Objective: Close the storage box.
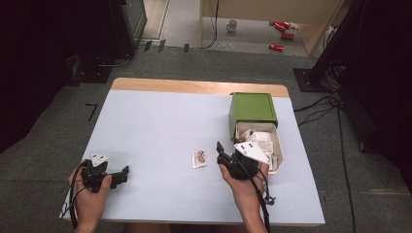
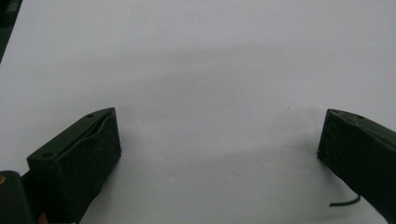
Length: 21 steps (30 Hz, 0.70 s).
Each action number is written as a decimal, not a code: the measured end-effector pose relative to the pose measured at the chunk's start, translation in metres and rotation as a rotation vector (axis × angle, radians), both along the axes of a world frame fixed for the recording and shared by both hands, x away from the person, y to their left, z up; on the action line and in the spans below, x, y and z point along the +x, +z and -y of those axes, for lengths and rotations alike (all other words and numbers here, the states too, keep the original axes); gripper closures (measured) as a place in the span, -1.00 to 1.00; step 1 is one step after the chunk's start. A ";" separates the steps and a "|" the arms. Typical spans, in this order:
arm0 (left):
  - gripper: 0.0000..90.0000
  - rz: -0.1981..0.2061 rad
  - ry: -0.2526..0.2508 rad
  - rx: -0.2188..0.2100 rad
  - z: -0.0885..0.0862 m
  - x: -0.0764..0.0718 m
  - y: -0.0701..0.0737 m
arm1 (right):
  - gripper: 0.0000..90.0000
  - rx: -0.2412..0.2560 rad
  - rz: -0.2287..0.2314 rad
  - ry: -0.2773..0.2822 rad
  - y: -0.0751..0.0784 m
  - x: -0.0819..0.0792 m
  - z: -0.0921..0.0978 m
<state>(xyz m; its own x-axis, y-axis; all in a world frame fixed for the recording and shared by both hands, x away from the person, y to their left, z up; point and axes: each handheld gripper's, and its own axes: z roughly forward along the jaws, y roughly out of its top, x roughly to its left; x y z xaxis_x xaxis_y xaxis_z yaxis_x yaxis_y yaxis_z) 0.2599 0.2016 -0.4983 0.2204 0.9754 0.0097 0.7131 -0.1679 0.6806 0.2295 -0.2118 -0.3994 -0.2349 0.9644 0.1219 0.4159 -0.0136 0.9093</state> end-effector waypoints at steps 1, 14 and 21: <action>-1.00 0.000 0.000 0.000 0.000 0.000 0.000 | -0.03 0.001 0.002 -0.004 0.001 0.000 0.002; -1.00 0.000 0.000 0.000 0.000 0.000 0.000 | -0.03 -0.003 0.014 -0.060 0.005 -0.005 0.028; -1.00 0.000 0.001 0.000 0.000 0.000 0.000 | -0.03 -0.003 0.013 -0.099 0.006 -0.008 0.045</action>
<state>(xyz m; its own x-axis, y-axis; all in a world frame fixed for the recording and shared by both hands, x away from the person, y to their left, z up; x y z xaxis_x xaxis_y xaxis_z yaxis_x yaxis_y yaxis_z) 0.2599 0.2015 -0.4984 0.2197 0.9755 0.0093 0.7131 -0.1671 0.6809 0.2219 -0.2572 -0.3933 -0.1398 0.9833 0.1161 0.4008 -0.0510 0.9148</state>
